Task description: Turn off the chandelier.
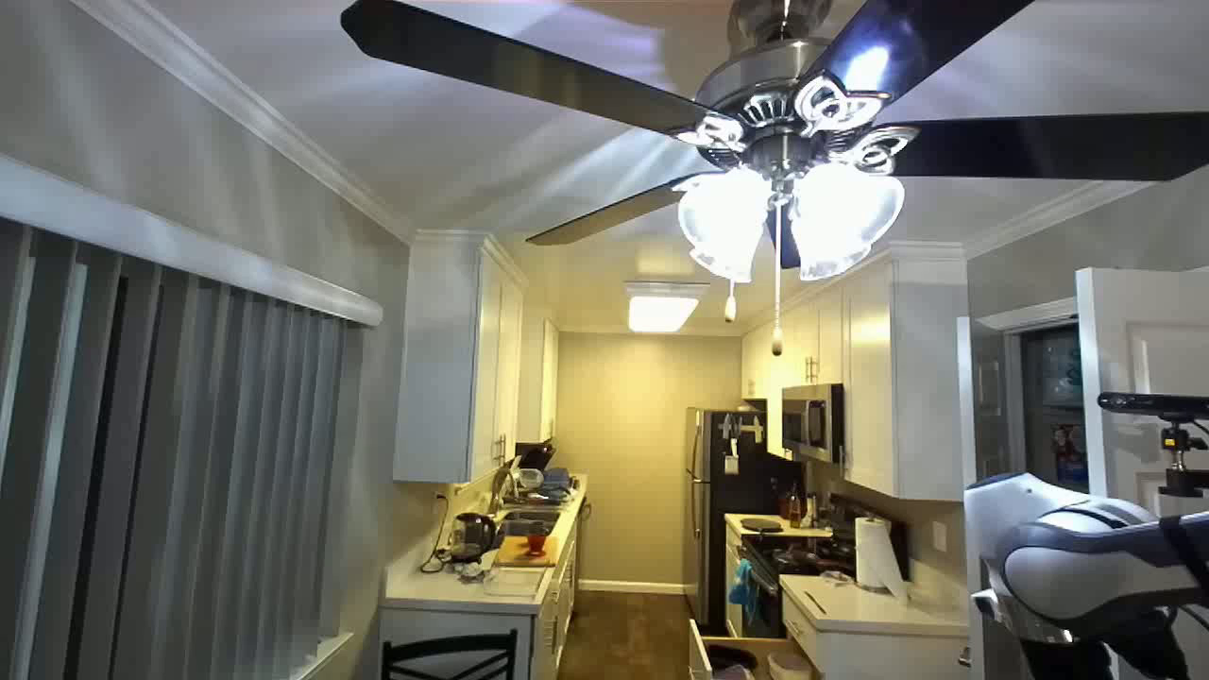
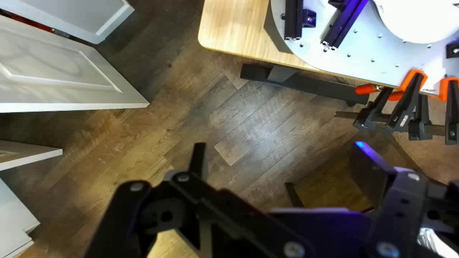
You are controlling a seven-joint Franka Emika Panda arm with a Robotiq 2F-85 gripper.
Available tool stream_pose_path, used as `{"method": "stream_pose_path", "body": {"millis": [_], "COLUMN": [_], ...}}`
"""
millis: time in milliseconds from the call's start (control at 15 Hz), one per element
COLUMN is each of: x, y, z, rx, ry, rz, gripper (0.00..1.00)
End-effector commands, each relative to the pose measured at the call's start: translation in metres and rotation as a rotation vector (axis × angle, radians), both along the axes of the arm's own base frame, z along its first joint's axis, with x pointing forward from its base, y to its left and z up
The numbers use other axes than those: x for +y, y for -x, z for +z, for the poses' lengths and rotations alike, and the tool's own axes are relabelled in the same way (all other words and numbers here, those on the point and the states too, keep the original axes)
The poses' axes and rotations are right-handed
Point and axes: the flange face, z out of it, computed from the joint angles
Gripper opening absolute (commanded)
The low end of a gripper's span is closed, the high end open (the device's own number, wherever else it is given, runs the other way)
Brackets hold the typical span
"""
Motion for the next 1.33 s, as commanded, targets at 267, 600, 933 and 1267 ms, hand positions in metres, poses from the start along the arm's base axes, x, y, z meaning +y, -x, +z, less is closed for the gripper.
{"method": "stream_pose_path", "body": {"millis": [267,600,933,1267], "x": [0.0,0.019,0.051,0.116], "y": [0.0,0.009,0.021,0.014], "z": [0.001,0.083,0.135,0.193], "rx": [0.001,-0.275,-0.525,-0.793], "ry": [0.0,-0.105,-0.203,-0.23], "rz": [0.0,0.027,0.075,0.158], "gripper": [1.0,1.0,1.0,1.0]}}
